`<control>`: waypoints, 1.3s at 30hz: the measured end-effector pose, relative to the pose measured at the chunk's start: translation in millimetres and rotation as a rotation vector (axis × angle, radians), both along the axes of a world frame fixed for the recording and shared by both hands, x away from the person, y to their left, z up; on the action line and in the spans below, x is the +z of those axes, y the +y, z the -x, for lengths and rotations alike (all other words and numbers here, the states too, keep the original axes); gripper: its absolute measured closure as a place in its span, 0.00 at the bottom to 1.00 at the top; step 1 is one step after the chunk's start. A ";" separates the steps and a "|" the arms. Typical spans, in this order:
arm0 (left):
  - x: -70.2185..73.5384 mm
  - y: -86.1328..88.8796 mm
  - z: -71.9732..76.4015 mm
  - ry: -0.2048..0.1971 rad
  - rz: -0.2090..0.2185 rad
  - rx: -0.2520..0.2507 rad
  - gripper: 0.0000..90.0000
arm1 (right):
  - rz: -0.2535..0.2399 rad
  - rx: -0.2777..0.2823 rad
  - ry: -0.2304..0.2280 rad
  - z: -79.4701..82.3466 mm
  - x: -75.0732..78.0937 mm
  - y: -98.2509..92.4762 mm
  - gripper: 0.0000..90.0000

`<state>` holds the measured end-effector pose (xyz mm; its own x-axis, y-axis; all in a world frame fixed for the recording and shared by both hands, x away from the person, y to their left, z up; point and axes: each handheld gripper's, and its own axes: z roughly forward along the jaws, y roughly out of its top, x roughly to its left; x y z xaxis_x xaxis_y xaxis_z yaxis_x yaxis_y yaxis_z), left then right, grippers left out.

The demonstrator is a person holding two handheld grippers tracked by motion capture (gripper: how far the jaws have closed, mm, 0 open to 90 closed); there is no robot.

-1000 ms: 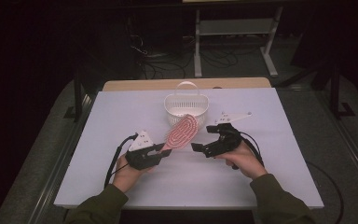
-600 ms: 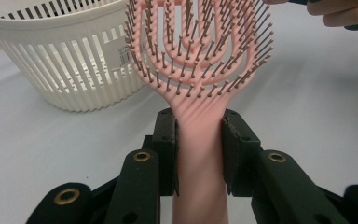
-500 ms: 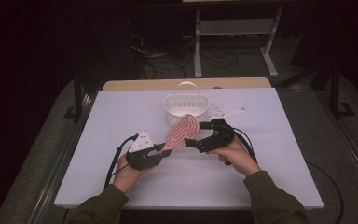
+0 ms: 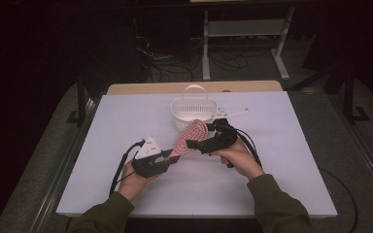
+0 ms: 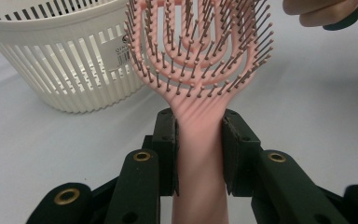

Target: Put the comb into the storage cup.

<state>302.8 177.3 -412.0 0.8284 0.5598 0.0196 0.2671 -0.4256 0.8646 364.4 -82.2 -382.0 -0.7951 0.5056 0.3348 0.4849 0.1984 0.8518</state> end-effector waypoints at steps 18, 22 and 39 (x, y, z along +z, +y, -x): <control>-1.7 -2.0 0.3 -0.032 -0.035 0.004 0.78 | -0.016 0.006 0.052 -5.1 -7.4 8.7 0.12; -1.9 -2.3 0.6 -0.037 -0.037 0.006 0.78 | -0.026 0.007 0.061 -5.3 -7.1 7.5 0.17; -2.2 -2.0 0.9 -0.049 -0.044 0.017 0.78 | -0.064 0.043 0.107 -7.0 -11.1 6.2 0.37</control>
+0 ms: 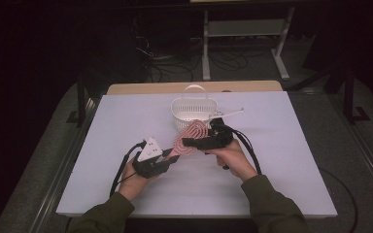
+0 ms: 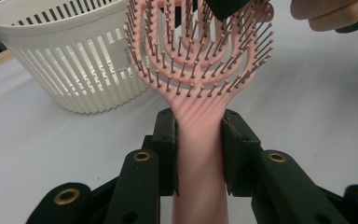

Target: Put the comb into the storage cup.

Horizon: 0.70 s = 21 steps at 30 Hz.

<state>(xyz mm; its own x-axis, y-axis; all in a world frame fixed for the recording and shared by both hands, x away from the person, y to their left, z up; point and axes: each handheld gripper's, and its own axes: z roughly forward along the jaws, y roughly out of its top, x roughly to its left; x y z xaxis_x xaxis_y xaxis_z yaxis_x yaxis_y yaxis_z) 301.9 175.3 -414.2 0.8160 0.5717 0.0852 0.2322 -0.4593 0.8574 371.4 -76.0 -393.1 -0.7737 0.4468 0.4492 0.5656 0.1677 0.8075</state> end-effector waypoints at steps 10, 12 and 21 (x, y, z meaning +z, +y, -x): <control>-0.6 -0.4 0.0 -0.005 -0.011 0.002 0.78 | -0.016 0.037 0.024 -1.7 -1.8 0.3 0.48; -0.6 -0.4 0.1 -0.007 -0.011 0.002 0.78 | -0.016 0.039 0.024 -1.8 -1.8 0.2 0.49; -1.2 0.0 -0.3 -0.009 -0.009 0.004 0.78 | -0.029 0.046 0.040 -2.5 -2.0 -0.6 0.54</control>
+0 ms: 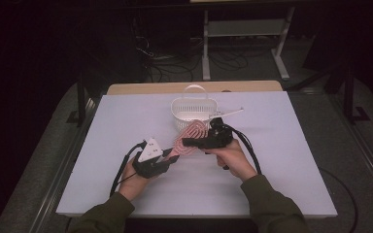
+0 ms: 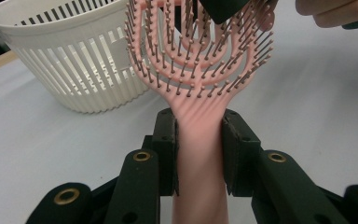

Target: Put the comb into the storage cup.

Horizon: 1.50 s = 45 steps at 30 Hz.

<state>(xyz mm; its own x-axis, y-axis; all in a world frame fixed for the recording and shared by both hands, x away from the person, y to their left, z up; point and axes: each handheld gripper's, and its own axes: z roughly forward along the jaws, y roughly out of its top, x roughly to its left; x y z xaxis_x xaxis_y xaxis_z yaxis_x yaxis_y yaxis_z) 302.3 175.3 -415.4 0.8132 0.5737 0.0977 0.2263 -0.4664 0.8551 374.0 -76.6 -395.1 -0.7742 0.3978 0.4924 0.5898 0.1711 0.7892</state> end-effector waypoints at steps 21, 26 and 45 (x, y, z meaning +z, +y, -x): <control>-3.1 -1.4 -0.7 -0.001 -0.030 -0.018 0.78 | -0.037 0.031 0.017 0.4 0.9 0.1 0.66; -3.1 -1.8 -0.7 -0.003 -0.029 -0.022 0.78 | -0.057 0.041 0.020 1.2 2.7 -0.1 0.69; -2.3 0.2 -2.2 0.020 -0.002 -0.024 0.77 | -0.073 0.049 0.011 2.9 5.2 -0.4 0.70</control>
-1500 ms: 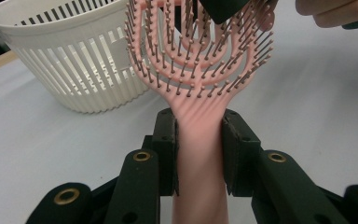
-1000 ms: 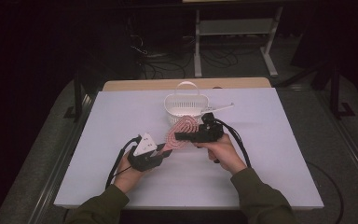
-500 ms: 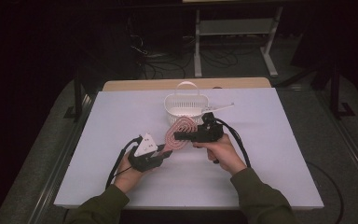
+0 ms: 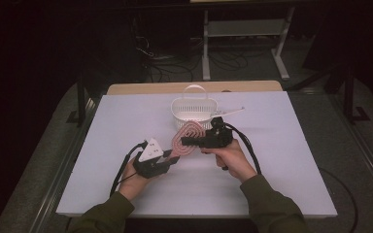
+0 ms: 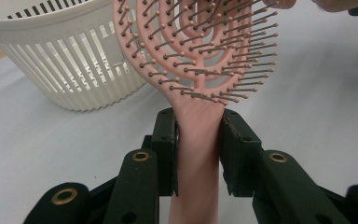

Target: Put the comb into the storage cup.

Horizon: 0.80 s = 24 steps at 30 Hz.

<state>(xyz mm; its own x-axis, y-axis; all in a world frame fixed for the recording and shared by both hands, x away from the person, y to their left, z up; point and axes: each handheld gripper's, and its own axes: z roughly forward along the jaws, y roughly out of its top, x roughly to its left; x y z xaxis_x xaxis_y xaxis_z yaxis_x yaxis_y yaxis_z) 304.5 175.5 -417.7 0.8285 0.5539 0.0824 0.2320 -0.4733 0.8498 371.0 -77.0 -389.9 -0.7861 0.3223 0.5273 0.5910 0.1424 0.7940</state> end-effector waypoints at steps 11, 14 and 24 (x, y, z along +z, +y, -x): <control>-1.1 1.7 -2.6 0.033 0.011 -0.003 0.65 | 0.003 -0.035 -0.023 -1.1 2.9 -7.1 0.70; -0.9 3.1 -3.5 0.044 0.016 -0.010 0.62 | 0.002 -0.041 -0.029 -1.4 4.0 -9.5 0.70; 0.1 18.5 -8.3 0.100 0.021 -0.014 0.49 | 0.007 -0.070 -0.042 -2.3 6.5 -17.0 0.70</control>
<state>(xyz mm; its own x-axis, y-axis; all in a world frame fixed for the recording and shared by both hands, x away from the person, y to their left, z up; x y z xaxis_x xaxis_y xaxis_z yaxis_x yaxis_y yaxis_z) 312.8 194.0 -417.5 0.8399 0.5425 -0.0125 0.3093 -0.4596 0.8325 373.3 -94.0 -383.4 -0.7830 0.3811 0.4916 0.5656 0.1073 0.8177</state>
